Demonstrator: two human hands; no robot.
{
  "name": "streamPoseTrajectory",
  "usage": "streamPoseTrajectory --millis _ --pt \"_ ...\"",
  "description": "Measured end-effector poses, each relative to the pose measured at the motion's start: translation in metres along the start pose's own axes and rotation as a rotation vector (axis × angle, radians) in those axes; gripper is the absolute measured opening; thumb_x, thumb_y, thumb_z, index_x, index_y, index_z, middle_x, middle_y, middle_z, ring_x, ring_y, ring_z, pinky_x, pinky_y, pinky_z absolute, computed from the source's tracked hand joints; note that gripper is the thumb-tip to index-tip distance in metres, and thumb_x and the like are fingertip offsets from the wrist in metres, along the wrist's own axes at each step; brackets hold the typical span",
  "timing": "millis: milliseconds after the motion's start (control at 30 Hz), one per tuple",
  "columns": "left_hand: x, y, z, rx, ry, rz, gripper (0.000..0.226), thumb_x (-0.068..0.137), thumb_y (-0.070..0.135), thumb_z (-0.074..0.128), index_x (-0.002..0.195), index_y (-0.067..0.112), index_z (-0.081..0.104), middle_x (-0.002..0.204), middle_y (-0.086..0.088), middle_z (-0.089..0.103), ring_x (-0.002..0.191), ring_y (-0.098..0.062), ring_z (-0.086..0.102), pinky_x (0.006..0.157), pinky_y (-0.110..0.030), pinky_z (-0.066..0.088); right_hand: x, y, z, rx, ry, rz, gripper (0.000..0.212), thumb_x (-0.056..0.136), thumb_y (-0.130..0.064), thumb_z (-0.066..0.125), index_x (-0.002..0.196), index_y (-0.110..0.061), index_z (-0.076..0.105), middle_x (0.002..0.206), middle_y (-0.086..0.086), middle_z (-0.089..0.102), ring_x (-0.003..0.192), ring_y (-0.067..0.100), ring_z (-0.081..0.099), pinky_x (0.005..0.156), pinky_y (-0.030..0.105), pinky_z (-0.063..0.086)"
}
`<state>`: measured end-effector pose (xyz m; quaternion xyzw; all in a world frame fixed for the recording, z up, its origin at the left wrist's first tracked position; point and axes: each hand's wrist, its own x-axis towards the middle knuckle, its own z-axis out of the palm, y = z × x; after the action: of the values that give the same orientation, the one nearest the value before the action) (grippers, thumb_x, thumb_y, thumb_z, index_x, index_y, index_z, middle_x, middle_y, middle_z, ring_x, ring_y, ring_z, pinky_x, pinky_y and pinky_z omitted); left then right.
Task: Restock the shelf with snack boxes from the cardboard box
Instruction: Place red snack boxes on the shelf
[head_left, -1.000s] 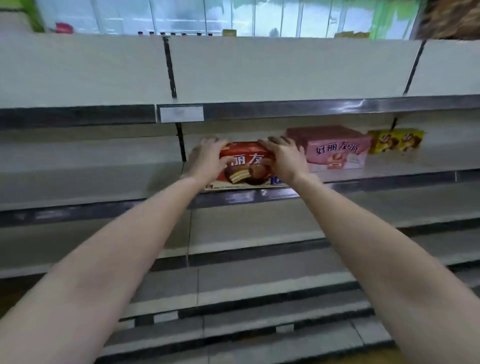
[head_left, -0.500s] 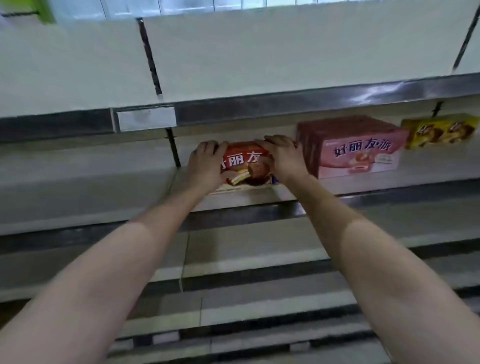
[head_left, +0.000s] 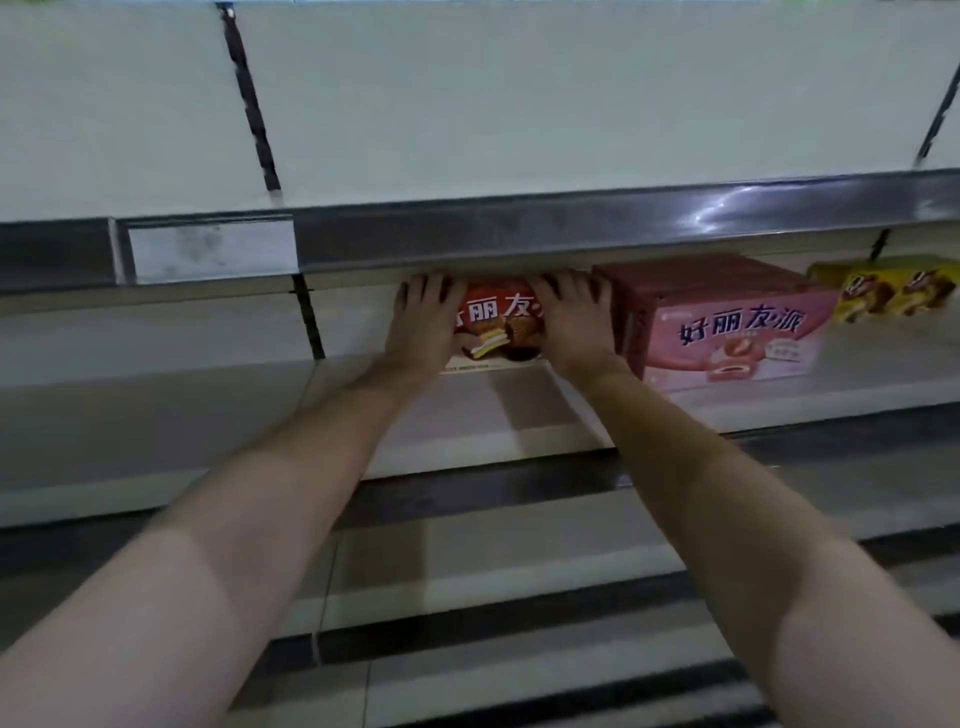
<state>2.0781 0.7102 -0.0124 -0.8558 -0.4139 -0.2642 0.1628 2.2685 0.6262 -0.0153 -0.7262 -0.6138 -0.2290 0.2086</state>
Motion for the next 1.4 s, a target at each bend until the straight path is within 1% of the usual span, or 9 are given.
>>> streamPoseTrajectory --millis 200,367,533,667,733,900,1033,1267,1400 --pt "0.025 0.009 0.019 0.037 0.007 0.008 0.097 0.068 0.055 0.078 0.147 0.012 0.041 0.147 -0.020 0.039 0.134 -0.045 0.034 0.116 -0.057 0.021 0.021 0.009 0.014 0.007 -0.027 0.088 0.093 0.075 -0.045 0.078 0.152 -0.022 0.032 0.152 0.012 0.035 0.145 0.033 0.025 0.121 0.055 0.006" --pt "0.029 0.006 0.033 0.049 0.058 0.041 0.094 0.072 0.057 0.074 0.147 0.011 0.039 0.146 -0.019 0.041 0.131 -0.043 0.036 0.115 -0.055 0.025 0.027 0.013 0.022 0.026 -0.012 0.112 0.110 0.060 -0.056 0.086 0.151 -0.022 0.034 0.151 0.012 0.037 0.145 0.034 0.025 0.121 0.056 0.001" --pt "0.029 0.011 0.023 0.032 -0.012 0.028 0.092 0.076 0.054 0.075 0.149 0.015 0.034 0.150 -0.016 0.035 0.136 -0.041 0.030 0.118 -0.056 0.017 0.026 0.012 0.012 0.036 -0.067 0.105 0.097 0.075 -0.050 0.075 0.154 -0.021 0.027 0.155 0.013 0.029 0.147 0.033 0.018 0.121 0.055 -0.001" --pt "0.023 0.024 0.002 0.002 -0.050 -0.002 0.082 0.084 0.044 0.068 0.151 0.019 0.030 0.156 -0.013 0.028 0.144 -0.039 0.020 0.117 -0.061 0.006 0.009 0.000 -0.002 0.167 -0.026 0.101 0.090 0.082 -0.036 0.074 0.155 -0.012 0.026 0.157 0.019 0.028 0.145 0.037 0.024 0.120 0.047 0.020" --pt "0.016 0.033 -0.012 -0.007 -0.020 0.000 0.073 0.085 0.037 0.066 0.148 0.016 0.036 0.153 -0.014 0.035 0.143 -0.037 0.025 0.118 -0.058 0.009 -0.005 -0.008 -0.013 0.224 -0.009 0.079 0.083 0.084 -0.027 0.071 0.154 -0.011 0.028 0.155 0.018 0.031 0.139 0.038 0.032 0.113 0.047 0.033" --pt "-0.020 0.046 -0.039 -0.019 -0.032 0.025 0.053 0.087 0.022 0.058 0.139 0.011 0.048 0.139 -0.014 0.049 0.126 -0.035 0.042 0.109 -0.043 0.030 -0.040 -0.022 -0.044 0.215 -0.131 0.175 0.061 0.089 -0.005 0.056 0.147 -0.014 0.037 0.153 0.012 0.033 0.132 0.038 0.042 0.103 0.046 0.044" --pt "-0.062 0.058 -0.064 -0.111 -0.147 -0.010 0.051 0.088 0.017 0.058 0.137 0.015 0.048 0.138 -0.012 0.049 0.127 -0.032 0.044 0.101 -0.039 0.037 -0.078 -0.031 -0.068 0.233 -0.178 0.182 0.065 0.087 -0.003 0.055 0.148 -0.018 0.037 0.146 0.014 0.040 0.126 0.039 0.048 0.099 0.043 0.047" --pt "-0.125 0.077 -0.114 -0.155 -0.106 0.041 0.045 0.089 0.014 0.053 0.133 0.013 0.052 0.128 -0.012 0.056 0.115 -0.033 0.054 0.095 -0.042 0.045 -0.136 -0.046 -0.103 0.252 -0.107 0.162 0.053 0.086 -0.002 0.055 0.138 -0.009 0.047 0.137 0.017 0.049 0.120 0.039 0.051 0.096 0.043 0.047" --pt "-0.146 0.095 -0.133 -0.228 -0.117 0.075 0.042 0.091 0.014 0.055 0.133 0.013 0.053 0.136 -0.010 0.053 0.124 -0.033 0.050 0.101 -0.042 0.042 -0.177 -0.052 -0.127 0.245 -0.050 0.167 0.054 0.085 0.002 0.052 0.138 -0.007 0.048 0.135 0.017 0.050 0.118 0.040 0.051 0.094 0.045 0.046"
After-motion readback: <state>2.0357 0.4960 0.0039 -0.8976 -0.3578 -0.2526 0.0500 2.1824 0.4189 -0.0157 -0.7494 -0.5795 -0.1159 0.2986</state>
